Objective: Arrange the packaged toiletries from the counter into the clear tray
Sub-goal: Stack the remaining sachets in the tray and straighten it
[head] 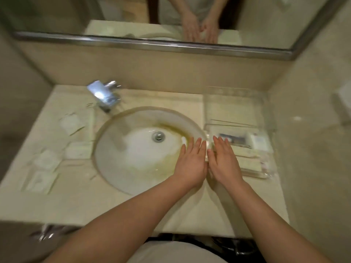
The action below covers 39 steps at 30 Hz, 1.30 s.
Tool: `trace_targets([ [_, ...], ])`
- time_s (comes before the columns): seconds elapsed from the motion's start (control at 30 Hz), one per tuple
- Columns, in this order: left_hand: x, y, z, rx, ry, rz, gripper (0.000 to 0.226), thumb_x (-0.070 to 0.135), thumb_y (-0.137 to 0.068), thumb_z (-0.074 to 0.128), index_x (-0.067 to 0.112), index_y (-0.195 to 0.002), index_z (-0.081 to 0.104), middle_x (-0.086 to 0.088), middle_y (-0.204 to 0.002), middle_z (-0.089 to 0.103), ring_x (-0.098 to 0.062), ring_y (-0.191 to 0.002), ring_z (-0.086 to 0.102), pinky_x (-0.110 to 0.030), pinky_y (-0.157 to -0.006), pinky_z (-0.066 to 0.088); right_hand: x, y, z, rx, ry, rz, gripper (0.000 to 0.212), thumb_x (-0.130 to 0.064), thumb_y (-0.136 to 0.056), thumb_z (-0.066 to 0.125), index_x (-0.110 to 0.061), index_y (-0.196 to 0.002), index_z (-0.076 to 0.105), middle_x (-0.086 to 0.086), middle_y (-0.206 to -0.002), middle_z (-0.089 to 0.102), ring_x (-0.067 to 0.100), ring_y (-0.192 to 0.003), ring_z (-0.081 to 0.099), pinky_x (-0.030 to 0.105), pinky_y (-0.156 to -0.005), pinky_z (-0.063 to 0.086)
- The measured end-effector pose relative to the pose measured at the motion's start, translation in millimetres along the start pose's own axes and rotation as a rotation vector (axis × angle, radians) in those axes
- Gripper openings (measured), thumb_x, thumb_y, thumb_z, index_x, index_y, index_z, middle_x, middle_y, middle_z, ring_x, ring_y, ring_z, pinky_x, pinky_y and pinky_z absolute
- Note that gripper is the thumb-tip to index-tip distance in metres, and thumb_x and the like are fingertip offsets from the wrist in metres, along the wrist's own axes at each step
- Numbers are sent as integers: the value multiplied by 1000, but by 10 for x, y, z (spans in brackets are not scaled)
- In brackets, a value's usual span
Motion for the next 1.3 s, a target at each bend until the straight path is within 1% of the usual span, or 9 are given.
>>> trace_targets([
  [0.23, -1365, 1014, -525, 196, 88, -456, 60, 24, -98, 41, 8, -153, 20, -11, -162, 21, -32, -151, 7, -47, -120, 17, -1330, 75, 684, -214, -110, -306, 54, -33, -101, 43, -16, -152, 33, 4, -157, 37, 23, -146, 28, 34, -115, 25],
  [0.37, -2126, 1647, -755, 300, 123, -628, 56, 17, -95, 45, 5, -148, 33, -14, -154, 36, -35, -146, 23, -44, -116, 27, -1955, 197, 1084, -362, -147, -324, 54, -38, -101, 44, -20, -151, 36, 3, -152, 44, 22, -134, 46, 34, -107, 34],
  [0.5, -2697, 1928, -941, 404, 216, -659, 43, 9, -92, 48, 3, -135, 51, -16, -130, 55, -34, -124, 48, -41, -100, 42, -2369, 46, 1430, -438, -152, -250, 44, -37, -96, 51, -22, -138, 53, 0, -140, 57, 20, -121, 57, 33, -100, 43],
  [0.63, -3419, 1980, -1055, 421, 381, -693, 46, 13, -96, 47, 11, -141, 49, -11, -143, 51, -25, -132, 46, -31, -107, 36, -2803, -244, 1774, -430, -186, -142, 31, -37, -91, 59, -22, -117, 66, -4, -116, 69, 17, -104, 64, 27, -82, 44],
  [0.73, -3942, 1849, -1200, 407, 453, -645, 48, 19, -95, 53, 18, -143, 48, -6, -144, 52, -20, -132, 47, -25, -104, 33, -3125, -494, 2009, -397, -203, -13, 32, -42, -87, 62, -22, -112, 64, -7, -100, 65, 19, -100, 64, 29, -77, 45],
  [0.9, -4651, 1511, -1446, 440, 507, -649, 40, 15, -93, 56, 19, -133, 59, -8, -137, 55, -22, -126, 52, -28, -102, 40, -3423, -814, 2370, -324, -169, 188, 60, -49, -78, 72, -16, -123, 51, 2, -114, 63, 25, -101, 64, 39, -80, 53],
  [1.03, -4964, 1283, -1580, 511, 553, -679, 32, 3, -93, 51, 19, -111, 72, -5, -133, 56, -18, -121, 55, -17, -91, 36, -3496, -919, 2495, -275, -91, 268, 71, -53, -72, 77, -14, -123, 46, 4, -118, 58, 26, -98, 64, 36, -71, 50],
  [1.13, -5075, 1055, -1573, 436, 516, -662, 36, 5, -90, 59, 17, -122, 67, -5, -138, 51, -21, -123, 53, -22, -94, 40, -3497, -973, 2542, -273, -23, 289, 69, -49, -73, 78, -13, -121, 45, 4, -113, 58, 27, -95, 64, 33, -66, 47],
  [1.3, -5138, 709, -1507, 236, 342, -627, 75, 21, -83, 73, 20, -148, 36, -8, -143, 46, -30, -126, 40, -37, -100, 40, -3450, -1020, 2567, -303, -101, 308, 45, -26, -79, 73, -13, -114, 48, 0, -99, 59, 22, -83, 60, 28, -56, 39],
])
Point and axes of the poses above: each hand's wrist, its own y-axis away from the middle knuckle, its own z-axis out of the palm, x = y × z, the point moved 9 cm from there along -y, towards the middle knuckle
